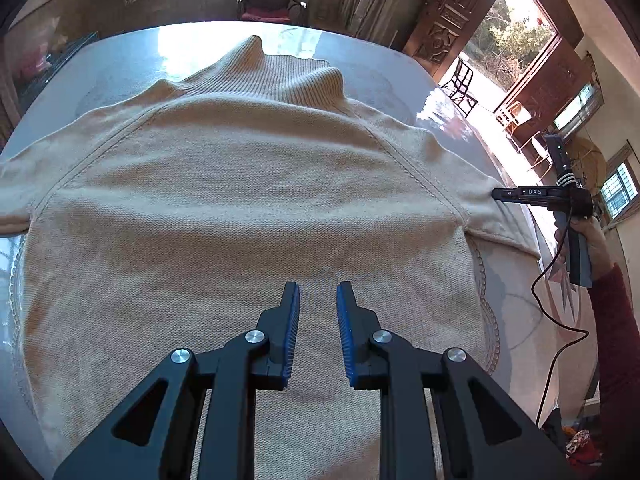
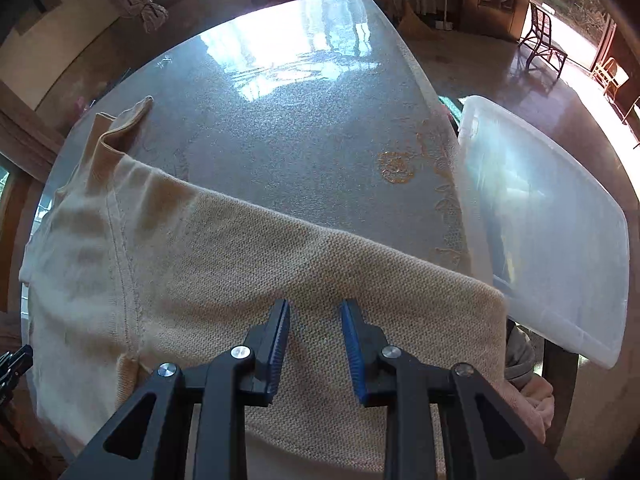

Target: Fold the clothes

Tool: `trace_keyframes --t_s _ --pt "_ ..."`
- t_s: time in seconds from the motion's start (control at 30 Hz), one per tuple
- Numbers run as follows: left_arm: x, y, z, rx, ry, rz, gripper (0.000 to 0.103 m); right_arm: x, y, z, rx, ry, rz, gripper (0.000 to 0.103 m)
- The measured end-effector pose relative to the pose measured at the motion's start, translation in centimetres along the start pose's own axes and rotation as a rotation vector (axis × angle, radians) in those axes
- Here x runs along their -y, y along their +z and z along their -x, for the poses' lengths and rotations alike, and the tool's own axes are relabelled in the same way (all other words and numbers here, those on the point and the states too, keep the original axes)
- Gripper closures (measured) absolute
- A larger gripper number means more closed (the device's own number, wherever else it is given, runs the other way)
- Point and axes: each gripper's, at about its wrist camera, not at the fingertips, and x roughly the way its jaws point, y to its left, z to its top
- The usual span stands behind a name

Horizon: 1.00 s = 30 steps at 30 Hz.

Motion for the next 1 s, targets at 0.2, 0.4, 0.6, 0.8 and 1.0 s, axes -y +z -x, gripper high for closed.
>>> trace_keyframes --t_s 0.2,0.4,0.6,0.8,1.0 --pt "-4.1 -1.3 1.2 0.020 0.063 0.107 0.083 -0.6 3.4 -2.0 0.014 -0.133 0.030 0.078" --pt "-7.5 -0.2 3.5 0.089 0.088 0.153 0.083 -1.5 5.4 0.0 0.074 -0.069 -0.086 0.074" --pt "-10.7 7.0 4.8 0.172 0.112 0.152 0.083 -15.7 8.6 -0.2 0.037 0.303 0.118 0.074" --pt "-11.8 16.6 2.3 0.139 0.177 0.011 0.082 -24.0 15.8 -5.3 -0.100 0.343 0.043 0.074" --pt "-10.6 24.1 -4.1 0.047 0.236 -0.255 0.076 -25.4 19.4 -9.6 -0.112 0.264 -0.009 0.074"
